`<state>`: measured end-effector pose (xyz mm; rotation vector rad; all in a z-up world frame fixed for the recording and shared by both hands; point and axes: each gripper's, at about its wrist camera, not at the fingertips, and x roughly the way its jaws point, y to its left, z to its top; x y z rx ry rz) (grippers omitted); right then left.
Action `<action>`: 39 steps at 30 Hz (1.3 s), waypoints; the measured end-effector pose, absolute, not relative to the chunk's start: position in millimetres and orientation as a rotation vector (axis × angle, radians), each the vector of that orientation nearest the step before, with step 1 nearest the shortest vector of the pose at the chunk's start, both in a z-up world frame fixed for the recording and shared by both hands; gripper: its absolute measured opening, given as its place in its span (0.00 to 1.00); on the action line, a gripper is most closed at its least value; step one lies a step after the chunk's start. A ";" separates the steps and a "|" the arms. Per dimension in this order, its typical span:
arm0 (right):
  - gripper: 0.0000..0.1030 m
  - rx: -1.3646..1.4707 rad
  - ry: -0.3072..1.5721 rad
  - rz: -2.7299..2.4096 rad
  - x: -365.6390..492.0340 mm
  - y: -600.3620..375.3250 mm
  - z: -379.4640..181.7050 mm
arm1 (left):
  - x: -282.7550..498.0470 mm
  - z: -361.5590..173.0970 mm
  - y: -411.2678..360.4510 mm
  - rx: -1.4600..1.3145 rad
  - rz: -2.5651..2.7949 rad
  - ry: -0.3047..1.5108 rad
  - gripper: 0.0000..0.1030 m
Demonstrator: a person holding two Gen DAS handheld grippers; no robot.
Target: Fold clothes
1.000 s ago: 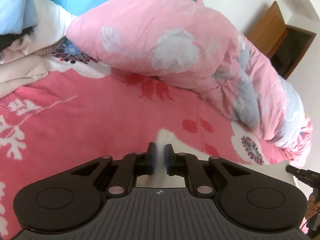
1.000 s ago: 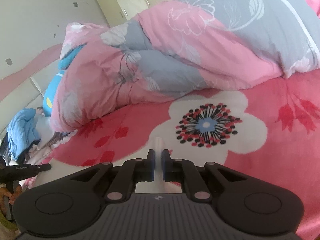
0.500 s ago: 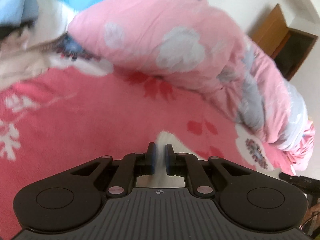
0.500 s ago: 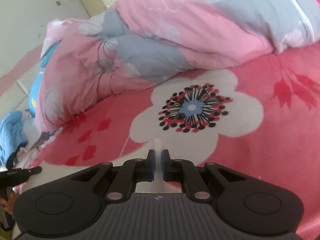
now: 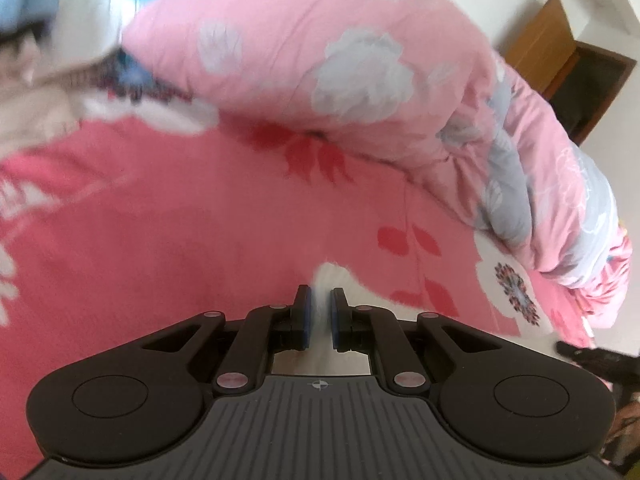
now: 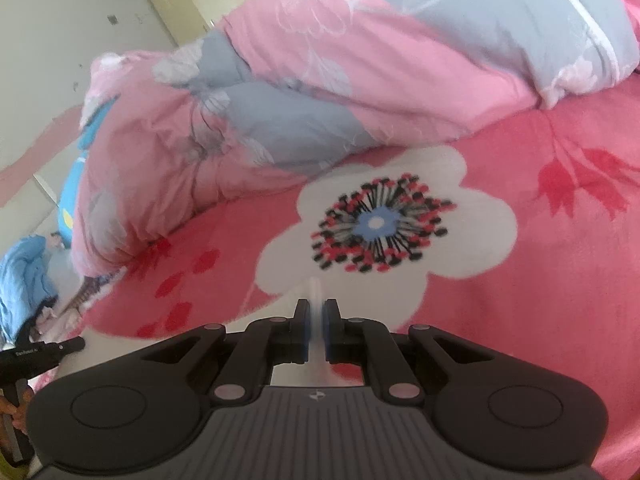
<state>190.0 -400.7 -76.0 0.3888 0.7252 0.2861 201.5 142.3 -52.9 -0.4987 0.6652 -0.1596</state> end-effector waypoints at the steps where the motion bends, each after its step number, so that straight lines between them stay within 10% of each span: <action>1: 0.06 0.384 0.742 0.281 191.8 -400.2 -80.0 | 200.2 -52.1 144.2 -0.509 -0.158 0.667 0.09; 5: 0.09 0.394 0.782 0.273 190.7 -402.8 -81.2 | 195.2 -49.1 152.0 -0.551 -0.152 0.674 0.16; 8: 0.13 0.410 0.769 0.231 178.3 -412.7 -67.2 | 191.5 -46.8 157.9 -0.583 -0.148 0.680 0.39; 39: 0.14 0.328 0.546 0.045 -102.1 -400.7 -9.7 | -7.9 -32.1 113.9 -0.229 -0.164 0.769 0.49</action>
